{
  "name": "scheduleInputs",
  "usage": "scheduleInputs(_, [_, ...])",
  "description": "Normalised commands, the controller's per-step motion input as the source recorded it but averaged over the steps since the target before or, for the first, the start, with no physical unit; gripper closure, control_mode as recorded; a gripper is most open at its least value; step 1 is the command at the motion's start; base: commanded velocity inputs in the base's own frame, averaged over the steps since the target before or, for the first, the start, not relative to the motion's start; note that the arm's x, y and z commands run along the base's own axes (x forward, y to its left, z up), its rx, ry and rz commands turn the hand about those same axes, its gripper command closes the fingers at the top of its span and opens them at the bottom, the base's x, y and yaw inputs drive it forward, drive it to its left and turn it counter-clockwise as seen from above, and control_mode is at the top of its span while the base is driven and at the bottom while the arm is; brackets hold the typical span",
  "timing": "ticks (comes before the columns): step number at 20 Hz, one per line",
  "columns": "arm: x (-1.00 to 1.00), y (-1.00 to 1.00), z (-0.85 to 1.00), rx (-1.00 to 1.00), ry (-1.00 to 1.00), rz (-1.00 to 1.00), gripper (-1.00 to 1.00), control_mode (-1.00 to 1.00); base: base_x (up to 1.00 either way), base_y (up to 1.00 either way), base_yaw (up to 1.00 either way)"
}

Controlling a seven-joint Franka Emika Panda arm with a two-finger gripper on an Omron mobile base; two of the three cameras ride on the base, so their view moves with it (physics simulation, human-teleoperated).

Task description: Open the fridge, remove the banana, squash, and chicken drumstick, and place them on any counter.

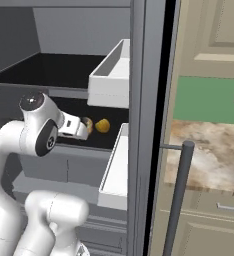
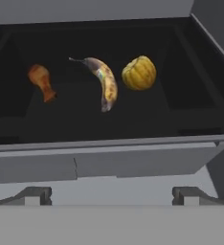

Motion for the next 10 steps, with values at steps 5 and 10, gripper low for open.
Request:
scheduleInputs(5, [0.5,0.0,-0.1,0.0,0.01,0.0,-1.0,-1.0,0.0,0.0,0.0])
scheduleInputs(10, [0.48,0.02,-0.27,0.0,0.0,0.0,-1.0,-1.0,0.0,0.0,0.0])
